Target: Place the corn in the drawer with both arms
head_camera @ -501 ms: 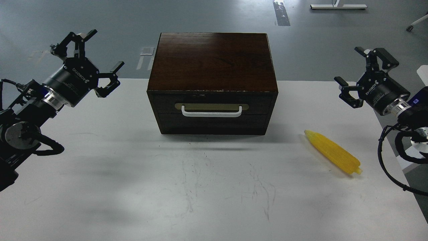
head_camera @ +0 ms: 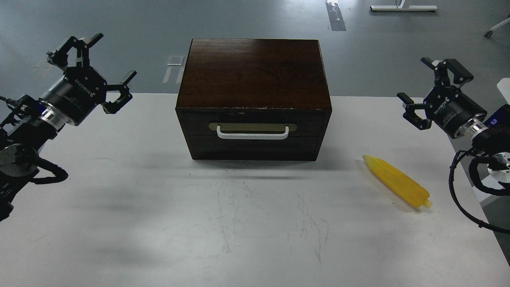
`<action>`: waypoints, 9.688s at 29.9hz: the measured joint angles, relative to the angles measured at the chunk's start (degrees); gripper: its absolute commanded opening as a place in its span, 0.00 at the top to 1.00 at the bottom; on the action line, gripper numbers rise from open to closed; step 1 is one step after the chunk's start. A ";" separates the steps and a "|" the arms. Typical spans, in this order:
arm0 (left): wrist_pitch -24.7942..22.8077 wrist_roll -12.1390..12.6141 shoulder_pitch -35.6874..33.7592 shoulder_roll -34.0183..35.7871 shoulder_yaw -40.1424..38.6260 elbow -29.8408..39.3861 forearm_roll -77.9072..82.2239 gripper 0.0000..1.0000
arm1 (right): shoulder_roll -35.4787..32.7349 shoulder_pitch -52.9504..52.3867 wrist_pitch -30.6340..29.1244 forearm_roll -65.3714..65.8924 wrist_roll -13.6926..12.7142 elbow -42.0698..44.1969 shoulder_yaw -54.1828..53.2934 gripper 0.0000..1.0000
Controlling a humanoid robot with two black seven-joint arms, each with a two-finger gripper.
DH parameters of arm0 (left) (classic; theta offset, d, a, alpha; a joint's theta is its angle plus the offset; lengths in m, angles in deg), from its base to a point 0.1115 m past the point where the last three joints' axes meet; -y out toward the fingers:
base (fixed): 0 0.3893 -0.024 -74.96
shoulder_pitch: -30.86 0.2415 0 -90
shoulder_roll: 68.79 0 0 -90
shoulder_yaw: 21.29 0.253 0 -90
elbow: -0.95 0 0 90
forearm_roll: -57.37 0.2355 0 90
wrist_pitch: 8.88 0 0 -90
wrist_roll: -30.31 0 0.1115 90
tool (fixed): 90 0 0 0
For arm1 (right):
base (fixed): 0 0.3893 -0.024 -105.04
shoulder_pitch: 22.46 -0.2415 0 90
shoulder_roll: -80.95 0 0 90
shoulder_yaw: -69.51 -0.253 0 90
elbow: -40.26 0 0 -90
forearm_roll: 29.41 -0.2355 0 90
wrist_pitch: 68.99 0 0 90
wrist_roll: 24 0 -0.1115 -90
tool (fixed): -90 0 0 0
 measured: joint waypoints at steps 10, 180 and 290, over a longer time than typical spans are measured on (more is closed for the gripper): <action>-0.01 -8.66 -12.87 -0.63 0.05 4.95 29.99 0.02 | 0.77 -0.12 -0.02 0.09 -0.02 0.61 0.13 0.00; -0.09 -8.97 -42.98 -20.22 48.75 28.97 127.14 0.02 | -6.14 2.70 -0.02 0.18 -0.01 -2.91 -0.36 0.00; -0.01 -8.77 -48.46 -11.68 30.76 28.53 88.22 0.02 | -6.18 3.91 -0.02 0.17 0.00 -2.28 -0.39 0.00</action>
